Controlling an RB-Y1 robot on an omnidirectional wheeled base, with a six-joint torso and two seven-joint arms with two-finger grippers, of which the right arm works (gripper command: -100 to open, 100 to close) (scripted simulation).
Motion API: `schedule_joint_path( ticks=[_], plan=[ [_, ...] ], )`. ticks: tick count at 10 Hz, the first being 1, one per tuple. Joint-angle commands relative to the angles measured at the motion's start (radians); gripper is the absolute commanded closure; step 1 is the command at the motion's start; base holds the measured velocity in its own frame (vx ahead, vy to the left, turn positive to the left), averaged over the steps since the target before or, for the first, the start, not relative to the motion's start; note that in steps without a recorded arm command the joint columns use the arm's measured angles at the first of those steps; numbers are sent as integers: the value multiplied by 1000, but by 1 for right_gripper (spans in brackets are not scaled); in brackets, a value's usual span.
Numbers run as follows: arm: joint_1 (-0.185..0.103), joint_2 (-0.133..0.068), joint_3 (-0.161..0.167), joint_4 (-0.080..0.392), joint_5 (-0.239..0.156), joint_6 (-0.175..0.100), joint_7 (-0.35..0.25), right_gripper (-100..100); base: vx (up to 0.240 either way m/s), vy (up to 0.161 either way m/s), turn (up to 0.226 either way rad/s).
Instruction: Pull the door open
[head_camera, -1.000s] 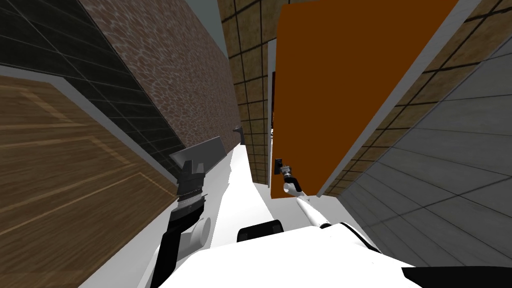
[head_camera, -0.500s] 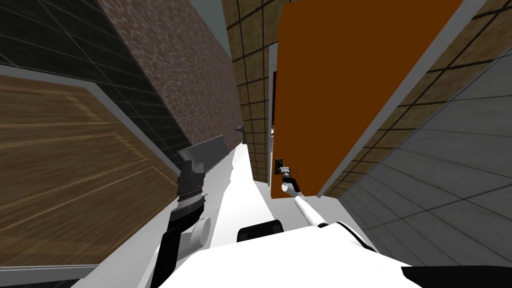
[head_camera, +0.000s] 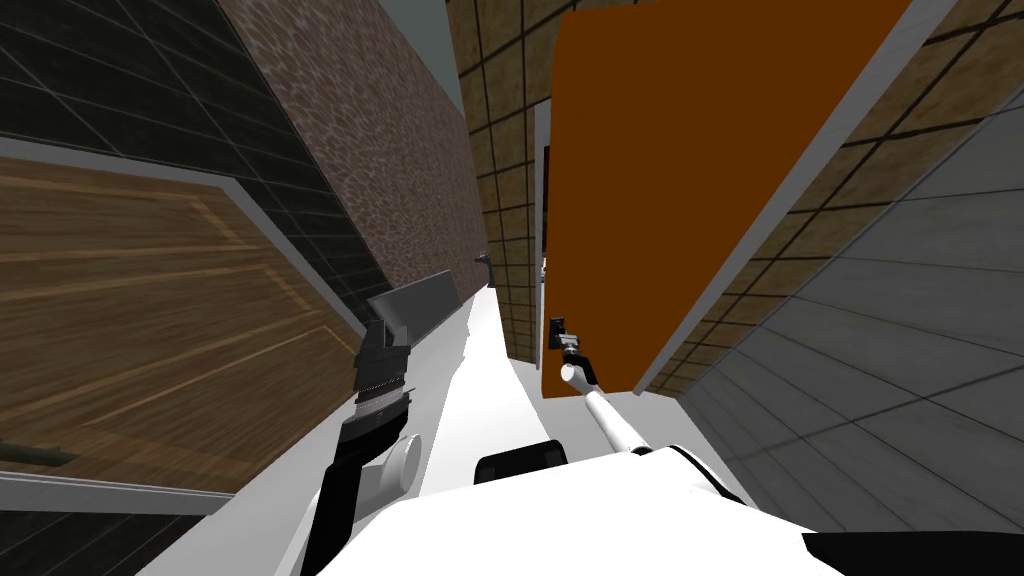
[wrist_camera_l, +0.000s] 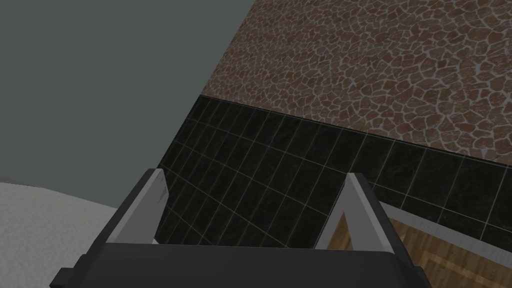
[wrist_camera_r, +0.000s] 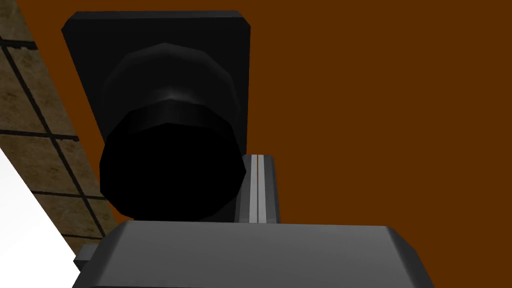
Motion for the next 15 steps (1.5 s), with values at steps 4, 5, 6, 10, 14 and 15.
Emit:
schedule_joint_path(
  ticks=[4,5,6,10,14,15],
  plan=[
    [-37,0,-34,18,-24,46,12,-100,-13,1,-84],
    [-42,0,-38,19,-27,55,16,-100,-5,53,-39],
    [-52,0,-47,21,-32,71,22,-100,-3,49,-44],
    [-43,-11,-68,28,-38,78,26,-100,12,18,-28],
    [-43,-11,-68,28,-38,78,26,100,-2,4,9],
    [-43,-11,-68,28,-38,78,26,100,0,0,0]
  ],
)
